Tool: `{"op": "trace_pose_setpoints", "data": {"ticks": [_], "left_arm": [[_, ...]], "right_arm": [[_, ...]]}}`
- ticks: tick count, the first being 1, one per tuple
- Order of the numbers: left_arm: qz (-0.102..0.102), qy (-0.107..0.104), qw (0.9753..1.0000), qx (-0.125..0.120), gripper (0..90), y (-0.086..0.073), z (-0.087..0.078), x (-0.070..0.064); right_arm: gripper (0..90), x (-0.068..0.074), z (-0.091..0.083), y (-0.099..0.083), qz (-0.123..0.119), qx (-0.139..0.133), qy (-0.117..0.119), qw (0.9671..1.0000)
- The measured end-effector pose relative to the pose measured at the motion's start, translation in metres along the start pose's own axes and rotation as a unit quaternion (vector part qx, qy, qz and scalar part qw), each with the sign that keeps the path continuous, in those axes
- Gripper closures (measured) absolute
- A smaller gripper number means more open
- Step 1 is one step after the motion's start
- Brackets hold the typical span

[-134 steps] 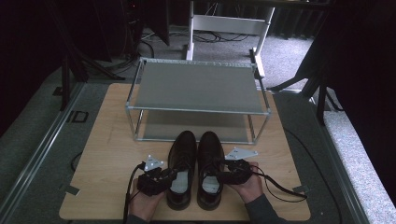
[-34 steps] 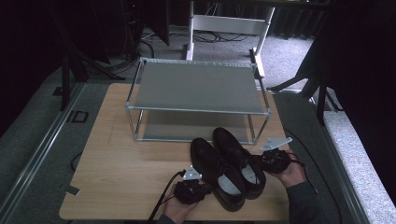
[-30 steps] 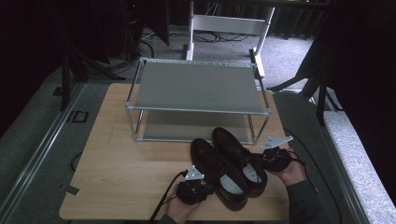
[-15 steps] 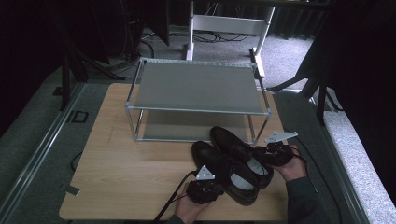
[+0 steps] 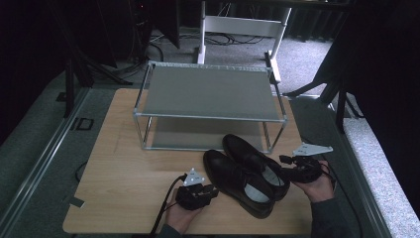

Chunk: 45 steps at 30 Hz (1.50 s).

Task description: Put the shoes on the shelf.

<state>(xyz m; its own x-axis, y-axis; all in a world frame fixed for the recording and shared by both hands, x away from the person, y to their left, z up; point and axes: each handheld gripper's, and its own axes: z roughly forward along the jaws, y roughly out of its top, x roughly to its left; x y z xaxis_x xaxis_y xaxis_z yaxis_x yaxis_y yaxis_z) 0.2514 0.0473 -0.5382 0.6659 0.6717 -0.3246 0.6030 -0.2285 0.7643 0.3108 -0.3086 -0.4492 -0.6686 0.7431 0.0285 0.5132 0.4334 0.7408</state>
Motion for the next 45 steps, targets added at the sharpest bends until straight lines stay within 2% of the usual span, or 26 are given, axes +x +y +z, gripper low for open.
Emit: {"op": "trace_pose_setpoints", "data": {"ticks": [2, 5, 9, 16, 23, 30, 34, 40, 45], "left_arm": [[-0.002, 0.006, 1.0, -0.001, 70.0, -0.001, -0.004, 0.003], [-0.003, 0.014, 0.9999, -0.001, 69.1, -0.003, -0.007, 0.007], [-0.013, 0.028, 0.9995, -0.004, 68.6, -0.006, -0.016, 0.015], [-0.015, 0.04, 0.9991, -0.007, 67.4, -0.01, -0.026, 0.019], [-0.009, 0.043, 0.999, -0.003, 66.2, -0.012, -0.028, 0.019], [-0.009, 0.04, 0.9992, 0.001, 66.0, -0.012, -0.025, 0.018], [-0.009, 0.039, 0.9992, 0.004, 65.8, -0.013, -0.024, 0.017], [-0.011, 0.041, 0.9991, 0.003, 65.8, -0.013, -0.024, 0.018], [-0.011, 0.04, 0.9991, 0.006, 65.8, -0.014, -0.023, 0.018]], "right_arm": [[48.2, 0.006, -0.006, 0.0, 0.001, -0.003, 0.011, 0.9999], [47.5, 0.012, -0.009, 0.0, 0.0, 0.001, 0.014, 0.9999], [46.8, 0.027, -0.016, -0.005, -0.014, 0.018, 0.024, 0.9995], [43.8, 0.042, -0.017, -0.018, -0.014, 0.043, 0.028, 0.9986], [43.2, 0.045, -0.013, -0.027, -0.006, 0.061, 0.027, 0.9977], [44.4, 0.046, -0.007, -0.027, -0.005, 0.072, 0.03, 0.9969], [47.4, 0.05, 0.003, -0.024, -0.017, 0.095, 0.015, 0.9953], [52.9, 0.049, 0.012, -0.02, -0.005, 0.114, 0.013, 0.9934], [57.9, 0.048, 0.018, -0.017, 0.005, 0.136, 0.014, 0.9906]]}}
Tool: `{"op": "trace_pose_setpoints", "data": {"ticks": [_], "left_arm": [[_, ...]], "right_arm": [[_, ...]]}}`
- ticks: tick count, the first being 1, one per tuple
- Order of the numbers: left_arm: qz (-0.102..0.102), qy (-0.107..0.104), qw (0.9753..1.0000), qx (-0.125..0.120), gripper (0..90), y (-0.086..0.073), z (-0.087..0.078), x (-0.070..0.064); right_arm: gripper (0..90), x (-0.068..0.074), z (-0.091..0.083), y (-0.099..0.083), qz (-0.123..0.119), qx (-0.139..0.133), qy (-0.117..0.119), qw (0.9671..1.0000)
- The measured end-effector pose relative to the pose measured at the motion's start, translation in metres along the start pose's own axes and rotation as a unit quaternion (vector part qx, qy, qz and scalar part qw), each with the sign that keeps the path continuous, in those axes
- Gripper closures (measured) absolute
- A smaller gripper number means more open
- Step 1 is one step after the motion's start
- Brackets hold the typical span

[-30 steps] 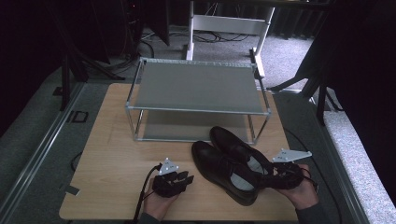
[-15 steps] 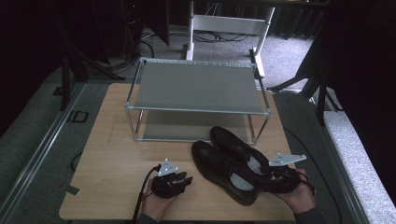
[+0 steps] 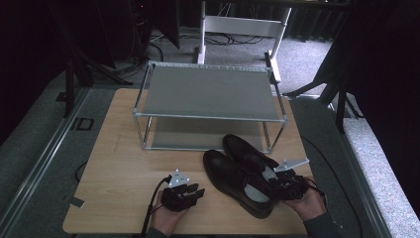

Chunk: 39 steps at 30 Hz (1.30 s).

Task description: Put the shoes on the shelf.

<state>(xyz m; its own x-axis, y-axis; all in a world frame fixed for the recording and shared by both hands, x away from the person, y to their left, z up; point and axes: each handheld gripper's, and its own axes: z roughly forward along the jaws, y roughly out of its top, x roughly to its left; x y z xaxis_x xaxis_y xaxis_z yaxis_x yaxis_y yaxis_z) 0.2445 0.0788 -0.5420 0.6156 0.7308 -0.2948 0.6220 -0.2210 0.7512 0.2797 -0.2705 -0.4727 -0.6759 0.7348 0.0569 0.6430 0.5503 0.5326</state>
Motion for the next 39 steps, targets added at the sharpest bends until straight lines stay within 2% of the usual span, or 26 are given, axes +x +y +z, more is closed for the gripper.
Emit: {"op": "trace_pose_setpoints", "data": {"ticks": [7, 16, 20, 27, 35, 39], "left_arm": [[-0.002, 0.0, 1.0, -0.001, 65.7, -0.001, 0.0, 0.0], [-0.002, -0.001, 1.0, 0.0, 65.8, -0.001, 0.0, 0.0], [-0.001, -0.002, 1.0, 0.002, 65.7, -0.001, 0.001, 0.0], [-0.003, 0.001, 1.0, -0.001, 65.8, -0.001, 0.0, 0.001], [-0.005, 0.003, 1.0, -0.003, 65.5, 0.0, -0.002, 0.002], [-0.007, 0.004, 1.0, -0.004, 65.5, 0.0, -0.003, 0.003]], "right_arm": [[64.7, -0.001, 0.009, 0.006, 0.009, 0.041, 0.003, 0.9991], [75.0, -0.002, 0.012, 0.01, 0.016, 0.054, 0.01, 0.9984], [78.7, -0.004, 0.011, 0.01, 0.024, 0.046, 0.007, 0.9986], [79.8, -0.003, 0.01, 0.007, 0.033, 0.026, 0.002, 0.9991], [80.5, 0.001, 0.009, 0.006, 0.047, -0.004, 0.011, 0.9988], [80.5, 0.003, 0.008, 0.01, 0.044, -0.015, 0.015, 0.9988]]}}
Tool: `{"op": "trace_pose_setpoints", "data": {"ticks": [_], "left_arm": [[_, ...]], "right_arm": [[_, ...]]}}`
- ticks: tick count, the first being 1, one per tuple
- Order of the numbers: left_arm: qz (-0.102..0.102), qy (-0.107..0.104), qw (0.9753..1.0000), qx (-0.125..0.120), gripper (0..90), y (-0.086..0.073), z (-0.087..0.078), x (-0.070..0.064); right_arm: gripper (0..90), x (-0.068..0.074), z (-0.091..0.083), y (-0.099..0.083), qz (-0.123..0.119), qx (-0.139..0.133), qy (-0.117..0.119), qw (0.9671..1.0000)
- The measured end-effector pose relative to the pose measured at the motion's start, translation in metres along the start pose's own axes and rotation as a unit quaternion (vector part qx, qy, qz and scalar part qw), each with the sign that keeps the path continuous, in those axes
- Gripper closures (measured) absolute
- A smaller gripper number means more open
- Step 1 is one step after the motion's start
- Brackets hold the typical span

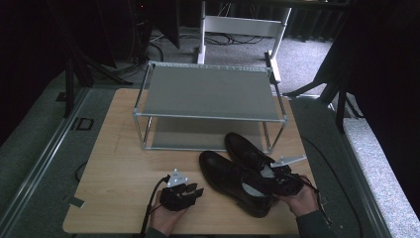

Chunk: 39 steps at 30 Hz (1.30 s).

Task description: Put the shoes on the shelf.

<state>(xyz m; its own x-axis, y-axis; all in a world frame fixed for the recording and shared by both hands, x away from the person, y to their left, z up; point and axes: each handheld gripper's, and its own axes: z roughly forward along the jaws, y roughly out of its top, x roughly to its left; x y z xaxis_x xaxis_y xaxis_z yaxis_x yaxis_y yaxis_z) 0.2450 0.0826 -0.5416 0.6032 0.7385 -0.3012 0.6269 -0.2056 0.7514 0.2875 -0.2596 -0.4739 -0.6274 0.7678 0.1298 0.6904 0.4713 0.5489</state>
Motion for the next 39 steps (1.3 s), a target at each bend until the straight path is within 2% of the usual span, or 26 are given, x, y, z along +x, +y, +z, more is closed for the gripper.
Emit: {"op": "trace_pose_setpoints", "data": {"ticks": [7, 15, 25, 33, 39], "left_arm": [[-0.002, 0.002, 1.0, -0.002, 65.4, 0.0, -0.001, 0.001], [-0.003, 0.004, 1.0, -0.002, 65.4, 0.001, -0.002, 0.003], [-0.009, 0.009, 0.9999, -0.01, 65.1, 0.002, -0.004, 0.005], [-0.014, 0.019, 0.9995, -0.022, 64.7, 0.014, -0.001, 0.009], [-0.013, 0.028, 0.9992, -0.024, 65.0, 0.027, 0.011, 0.009]], "right_arm": [[80.6, 0.001, 0.0, 0.009, 0.007, -0.016, 0.004, 0.9998], [80.5, 0.002, 0.008, 0.024, 0.027, -0.031, -0.005, 0.9991], [80.4, 0.002, 0.018, 0.044, 0.037, -0.04, -0.016, 0.9984], [80.3, 0.004, 0.025, 0.057, 0.043, -0.048, -0.019, 0.9977], [80.2, 0.006, 0.029, 0.064, 0.049, -0.052, -0.021, 0.9972]]}}
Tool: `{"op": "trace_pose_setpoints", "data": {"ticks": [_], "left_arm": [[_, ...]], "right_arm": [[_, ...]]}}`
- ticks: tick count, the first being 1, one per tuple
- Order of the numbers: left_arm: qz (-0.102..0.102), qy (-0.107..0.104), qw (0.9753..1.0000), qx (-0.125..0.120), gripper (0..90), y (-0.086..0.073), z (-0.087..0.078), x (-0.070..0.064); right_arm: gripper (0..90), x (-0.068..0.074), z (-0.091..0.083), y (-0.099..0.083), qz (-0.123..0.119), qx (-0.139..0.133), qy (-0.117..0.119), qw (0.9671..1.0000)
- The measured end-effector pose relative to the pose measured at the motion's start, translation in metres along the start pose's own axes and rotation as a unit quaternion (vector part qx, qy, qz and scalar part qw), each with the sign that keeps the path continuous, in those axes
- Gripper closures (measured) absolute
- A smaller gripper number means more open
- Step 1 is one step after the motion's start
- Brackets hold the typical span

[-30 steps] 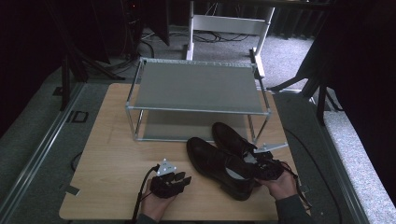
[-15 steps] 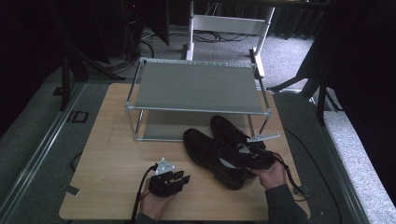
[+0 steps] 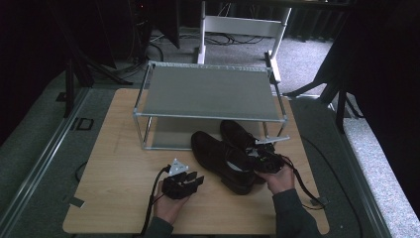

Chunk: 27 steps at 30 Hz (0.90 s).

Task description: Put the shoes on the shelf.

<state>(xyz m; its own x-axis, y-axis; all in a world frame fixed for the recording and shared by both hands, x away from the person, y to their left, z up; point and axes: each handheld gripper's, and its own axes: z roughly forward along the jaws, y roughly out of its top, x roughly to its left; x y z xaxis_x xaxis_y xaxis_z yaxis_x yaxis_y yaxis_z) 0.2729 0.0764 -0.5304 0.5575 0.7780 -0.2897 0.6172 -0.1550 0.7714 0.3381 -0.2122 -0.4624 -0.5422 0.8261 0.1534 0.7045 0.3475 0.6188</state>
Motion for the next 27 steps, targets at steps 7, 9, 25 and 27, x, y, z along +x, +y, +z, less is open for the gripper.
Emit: {"op": "trace_pose_setpoints", "data": {"ticks": [7, 9, 25, 27], "left_arm": [[0.015, -0.004, 0.9999, 0.003, 65.5, 0.013, 0.014, -0.015], [0.016, 0.0, 0.9999, 0.004, 66.2, 0.015, 0.017, -0.018], [-0.007, 0.02, 0.9997, 0.014, 74.0, 0.029, 0.037, -0.009], [-0.007, 0.023, 0.9996, 0.014, 75.5, 0.03, 0.038, -0.008]], "right_arm": [[80.2, 0.005, 0.004, 0.005, 0.004, -0.009, -0.009, 0.9999], [80.2, 0.007, 0.005, 0.007, 0.003, -0.01, -0.013, 0.9999], [80.1, 0.031, 0.019, 0.019, -0.024, -0.03, -0.055, 0.9977], [80.1, 0.032, 0.021, 0.02, -0.023, -0.03, -0.057, 0.9977]]}}
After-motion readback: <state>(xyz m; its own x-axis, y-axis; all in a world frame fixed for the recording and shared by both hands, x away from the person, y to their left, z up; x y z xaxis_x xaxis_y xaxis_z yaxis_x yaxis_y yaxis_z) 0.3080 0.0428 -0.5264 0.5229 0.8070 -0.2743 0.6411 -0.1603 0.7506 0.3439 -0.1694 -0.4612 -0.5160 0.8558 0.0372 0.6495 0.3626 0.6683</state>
